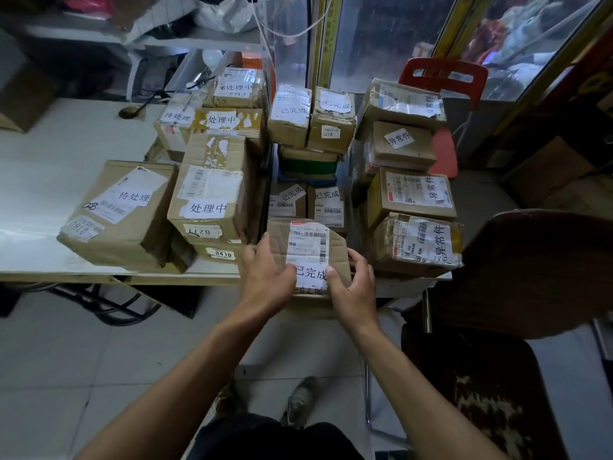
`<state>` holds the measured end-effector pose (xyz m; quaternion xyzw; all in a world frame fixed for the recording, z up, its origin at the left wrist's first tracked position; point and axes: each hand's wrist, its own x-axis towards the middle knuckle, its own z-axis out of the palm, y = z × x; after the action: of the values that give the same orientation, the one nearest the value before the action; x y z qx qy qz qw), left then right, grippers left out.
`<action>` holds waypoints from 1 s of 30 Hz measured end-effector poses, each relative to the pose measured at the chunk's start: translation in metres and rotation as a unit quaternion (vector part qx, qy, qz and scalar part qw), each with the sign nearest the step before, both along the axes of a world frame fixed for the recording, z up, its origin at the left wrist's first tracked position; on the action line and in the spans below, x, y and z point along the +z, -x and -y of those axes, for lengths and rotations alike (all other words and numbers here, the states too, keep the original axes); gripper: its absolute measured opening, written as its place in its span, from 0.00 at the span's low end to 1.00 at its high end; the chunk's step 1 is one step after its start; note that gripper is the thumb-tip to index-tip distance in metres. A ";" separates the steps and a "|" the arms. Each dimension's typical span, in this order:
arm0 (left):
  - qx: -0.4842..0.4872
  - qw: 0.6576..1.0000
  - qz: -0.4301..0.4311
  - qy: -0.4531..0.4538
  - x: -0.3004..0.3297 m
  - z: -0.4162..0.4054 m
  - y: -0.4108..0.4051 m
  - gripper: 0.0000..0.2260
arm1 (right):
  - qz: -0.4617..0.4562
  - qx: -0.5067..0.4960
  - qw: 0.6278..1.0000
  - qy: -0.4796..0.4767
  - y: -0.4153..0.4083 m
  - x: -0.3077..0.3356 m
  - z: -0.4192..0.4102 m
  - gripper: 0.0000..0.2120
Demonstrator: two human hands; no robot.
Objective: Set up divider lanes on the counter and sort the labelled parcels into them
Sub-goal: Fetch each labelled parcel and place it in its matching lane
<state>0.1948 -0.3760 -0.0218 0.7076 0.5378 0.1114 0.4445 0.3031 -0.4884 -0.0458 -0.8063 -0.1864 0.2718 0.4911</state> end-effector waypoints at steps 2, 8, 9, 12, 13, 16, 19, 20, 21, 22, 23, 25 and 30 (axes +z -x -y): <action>-0.005 1.000 -0.019 0.014 -0.006 0.002 0.001 0.37 | -0.013 0.001 1.000 0.011 0.001 -0.005 0.001 0.26; -0.048 0.998 -0.025 -0.006 -0.016 0.007 0.002 0.44 | -0.074 -0.036 0.996 0.022 -0.004 -0.016 0.013 0.35; -0.064 0.997 -0.028 -0.024 -0.016 0.007 0.001 0.42 | -0.101 -0.045 0.994 0.022 -0.003 -0.018 0.015 0.35; -0.121 0.990 -0.027 -0.071 -0.012 0.005 -0.006 0.34 | -0.128 -0.058 0.990 0.023 0.002 -0.026 0.018 0.27; -0.136 0.987 -0.024 -0.082 -0.011 0.005 -0.007 0.31 | -0.130 -0.066 0.989 0.019 0.004 -0.027 0.018 0.26; -0.168 0.980 -0.019 -0.104 -0.009 0.002 -0.009 0.27 | -0.129 -0.092 0.987 0.031 0.008 -0.031 0.021 0.24; -0.200 0.972 -0.038 -0.120 -0.014 0.000 -0.011 0.31 | -0.158 -0.103 0.982 0.019 0.020 -0.032 0.029 0.23; -0.214 0.967 -0.047 -0.128 -0.015 0.001 -0.012 0.31 | -0.179 -0.111 0.978 0.014 0.025 -0.035 0.033 0.23; -0.230 0.962 -0.059 -0.137 -0.016 0.003 -0.013 0.31 | -0.200 -0.122 0.972 0.011 0.032 -0.038 0.036 0.23; -0.248 0.955 -0.072 -0.146 -0.016 0.006 -0.014 0.31 | -0.222 -0.132 0.966 0.009 0.038 -0.041 0.038 0.23; -0.269 0.946 -0.087 -0.158 -0.017 0.010 -0.015 0.30 | -0.237 -0.144 0.961 0.007 0.045 -0.044 0.040 0.24; -0.316 0.924 -0.111 -0.187 -0.018 0.016 -0.018 0.28 | -0.248 -0.173 0.953 0.000 0.056 -0.051 0.041 0.27; -0.353 0.909 -0.099 -0.199 -0.013 -0.003 -0.030 0.28 | -0.287 -0.213 0.933 -0.054 0.056 -0.050 0.031 0.25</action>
<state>0.2244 -0.3731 -0.0351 0.9324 0.2606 -0.0185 0.2497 0.2470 -0.5193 -0.0959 -0.6874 0.1239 0.3700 0.6126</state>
